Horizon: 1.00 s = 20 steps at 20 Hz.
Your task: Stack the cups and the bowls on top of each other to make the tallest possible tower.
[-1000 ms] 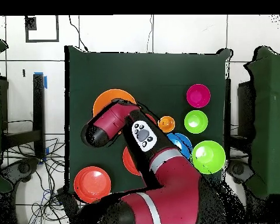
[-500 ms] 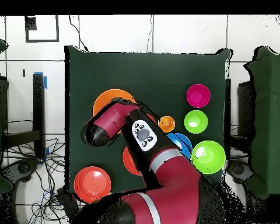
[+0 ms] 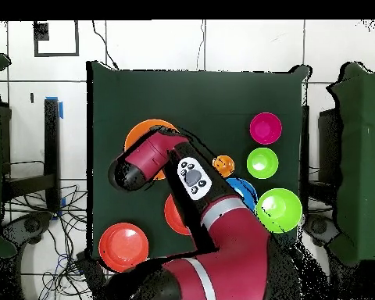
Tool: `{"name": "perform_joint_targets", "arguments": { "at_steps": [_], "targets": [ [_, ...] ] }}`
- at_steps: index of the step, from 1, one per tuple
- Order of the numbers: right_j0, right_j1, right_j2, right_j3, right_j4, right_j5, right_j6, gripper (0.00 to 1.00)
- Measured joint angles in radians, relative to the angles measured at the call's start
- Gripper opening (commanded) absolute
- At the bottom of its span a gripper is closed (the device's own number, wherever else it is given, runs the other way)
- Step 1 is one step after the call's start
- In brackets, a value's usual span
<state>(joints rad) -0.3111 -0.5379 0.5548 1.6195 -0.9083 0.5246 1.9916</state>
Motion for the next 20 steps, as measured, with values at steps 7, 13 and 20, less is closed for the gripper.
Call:
{"name": "perform_joint_targets", "arguments": {
  "at_steps": [7,13,20],
  "targets": [
    [-0.008,0.018,0.001,-0.008,0.000,0.000,0.000,0.00],
    [-0.028,0.028,0.007,-0.007,0.013,0.001,0.000,0.00],
    [-0.047,0.028,0.009,-0.006,0.015,0.019,0.000,0.00]
  ]
}}
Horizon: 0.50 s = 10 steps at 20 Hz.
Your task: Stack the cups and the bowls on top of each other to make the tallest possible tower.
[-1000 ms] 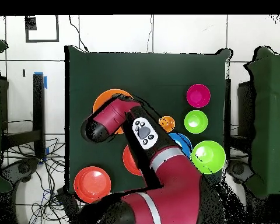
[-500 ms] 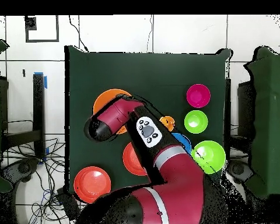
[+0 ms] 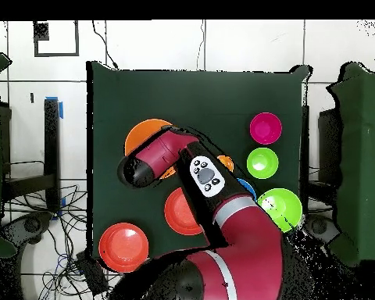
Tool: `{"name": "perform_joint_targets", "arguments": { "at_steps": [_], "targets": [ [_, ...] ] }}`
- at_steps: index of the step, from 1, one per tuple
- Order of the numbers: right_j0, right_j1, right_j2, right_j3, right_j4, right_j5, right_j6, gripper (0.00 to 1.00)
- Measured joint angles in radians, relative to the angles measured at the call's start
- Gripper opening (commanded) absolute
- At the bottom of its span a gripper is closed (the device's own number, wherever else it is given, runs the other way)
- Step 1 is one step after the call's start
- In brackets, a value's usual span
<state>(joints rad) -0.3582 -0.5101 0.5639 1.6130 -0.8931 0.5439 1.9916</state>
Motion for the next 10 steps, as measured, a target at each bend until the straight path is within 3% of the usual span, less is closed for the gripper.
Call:
{"name": "perform_joint_targets", "arguments": {
  "at_steps": [10],
  "targets": [
    [-0.016,0.000,0.003,0.000,0.006,0.039,0.000,0.00]
  ]
}}
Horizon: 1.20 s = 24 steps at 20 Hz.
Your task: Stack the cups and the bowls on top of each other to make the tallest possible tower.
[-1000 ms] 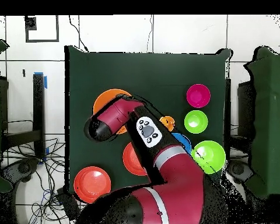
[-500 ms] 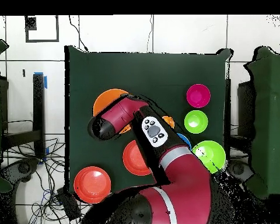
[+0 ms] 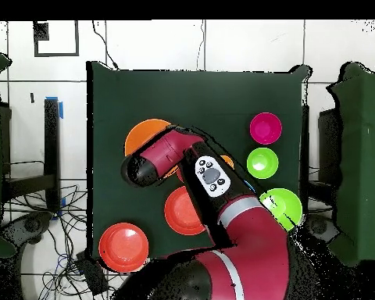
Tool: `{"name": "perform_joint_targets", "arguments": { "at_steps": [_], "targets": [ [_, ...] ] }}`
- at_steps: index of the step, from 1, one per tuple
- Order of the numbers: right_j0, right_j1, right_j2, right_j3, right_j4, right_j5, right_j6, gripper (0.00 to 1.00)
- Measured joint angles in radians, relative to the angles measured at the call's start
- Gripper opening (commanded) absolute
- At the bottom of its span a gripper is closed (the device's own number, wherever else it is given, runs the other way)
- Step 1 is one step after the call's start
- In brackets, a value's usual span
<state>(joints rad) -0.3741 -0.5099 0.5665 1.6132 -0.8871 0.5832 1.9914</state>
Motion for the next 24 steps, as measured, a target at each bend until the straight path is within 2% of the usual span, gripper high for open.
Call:
{"name": "perform_joint_targets", "arguments": {
  "at_steps": [12,24],
  "targets": [
    [-0.041,0.009,0.018,0.000,0.063,0.066,0.000,0.00],
    [-0.051,0.011,0.024,0.015,0.101,0.067,0.000,0.00]
  ]
}}
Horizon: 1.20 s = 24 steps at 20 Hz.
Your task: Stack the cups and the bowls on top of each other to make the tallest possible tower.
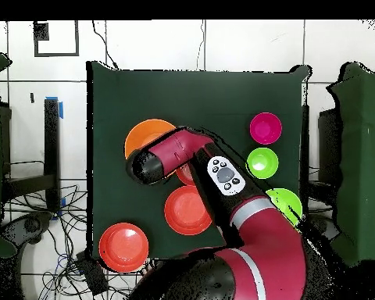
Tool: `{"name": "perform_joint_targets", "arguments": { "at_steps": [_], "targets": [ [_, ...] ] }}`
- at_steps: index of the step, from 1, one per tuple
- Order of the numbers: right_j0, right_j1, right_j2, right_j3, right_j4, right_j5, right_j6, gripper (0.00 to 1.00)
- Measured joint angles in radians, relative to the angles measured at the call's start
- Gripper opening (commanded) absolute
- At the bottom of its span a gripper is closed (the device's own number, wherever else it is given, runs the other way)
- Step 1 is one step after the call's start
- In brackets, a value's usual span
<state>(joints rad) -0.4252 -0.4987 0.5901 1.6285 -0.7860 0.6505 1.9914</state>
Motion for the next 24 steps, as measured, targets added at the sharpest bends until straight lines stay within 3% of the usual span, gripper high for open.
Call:
{"name": "perform_joint_targets", "arguments": {
  "at_steps": [24],
  "targets": [
    [0.020,0.000,0.001,0.004,0.014,0.000,0.000,0.00]
  ]
}}
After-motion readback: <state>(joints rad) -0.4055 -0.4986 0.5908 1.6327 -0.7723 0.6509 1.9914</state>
